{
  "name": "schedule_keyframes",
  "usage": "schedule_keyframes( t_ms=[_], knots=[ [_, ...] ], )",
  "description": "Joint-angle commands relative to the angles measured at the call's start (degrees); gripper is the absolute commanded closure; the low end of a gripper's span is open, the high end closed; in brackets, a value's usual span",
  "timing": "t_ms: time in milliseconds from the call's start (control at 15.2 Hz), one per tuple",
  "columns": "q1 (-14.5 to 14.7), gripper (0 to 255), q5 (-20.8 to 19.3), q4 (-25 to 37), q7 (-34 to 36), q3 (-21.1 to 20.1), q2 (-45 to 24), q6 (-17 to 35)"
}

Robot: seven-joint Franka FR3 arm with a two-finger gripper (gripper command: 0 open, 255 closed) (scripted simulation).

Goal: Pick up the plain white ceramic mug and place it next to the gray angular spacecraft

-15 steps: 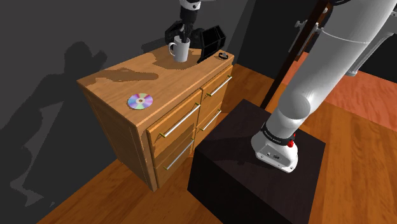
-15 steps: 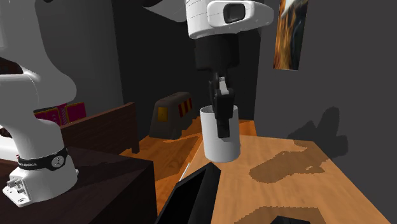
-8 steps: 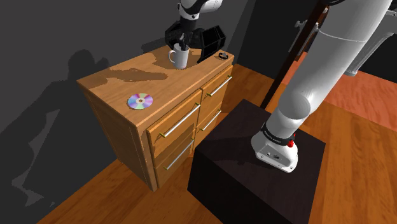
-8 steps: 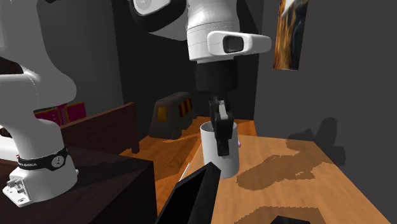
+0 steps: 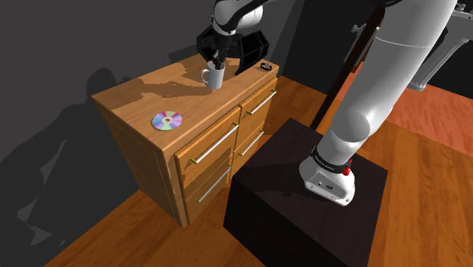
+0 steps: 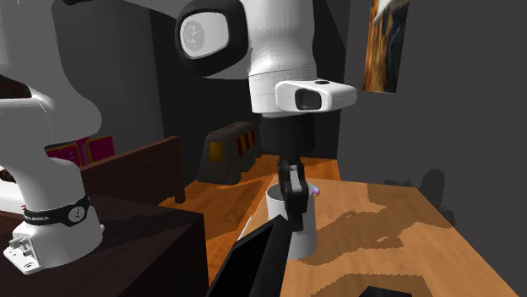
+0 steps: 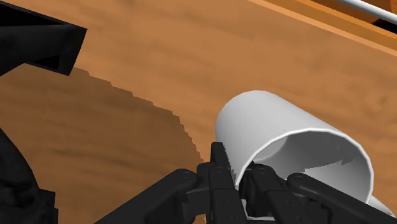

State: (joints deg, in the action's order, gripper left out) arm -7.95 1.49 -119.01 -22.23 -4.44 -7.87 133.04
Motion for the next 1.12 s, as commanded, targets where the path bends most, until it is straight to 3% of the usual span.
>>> schedule_keyframes(
  t_ms=[0,528,594,924,1056],
  knots=[
    [0.02,255,-0.03,-0.81,-0.01,0.0,-0.79,1.63],
    [0.02,255,-0.04,-0.91,-0.01,0.0,-0.93,1.87],
    [0.02,0,-0.04,-0.91,-0.01,0.0,-0.93,1.87],
    [0.02,0,-0.04,-0.91,-0.01,0.0,-0.93,1.87],
    [-0.08,0,0.14,0.08,-0.13,0.01,1.47,-1.52]
  ],
)
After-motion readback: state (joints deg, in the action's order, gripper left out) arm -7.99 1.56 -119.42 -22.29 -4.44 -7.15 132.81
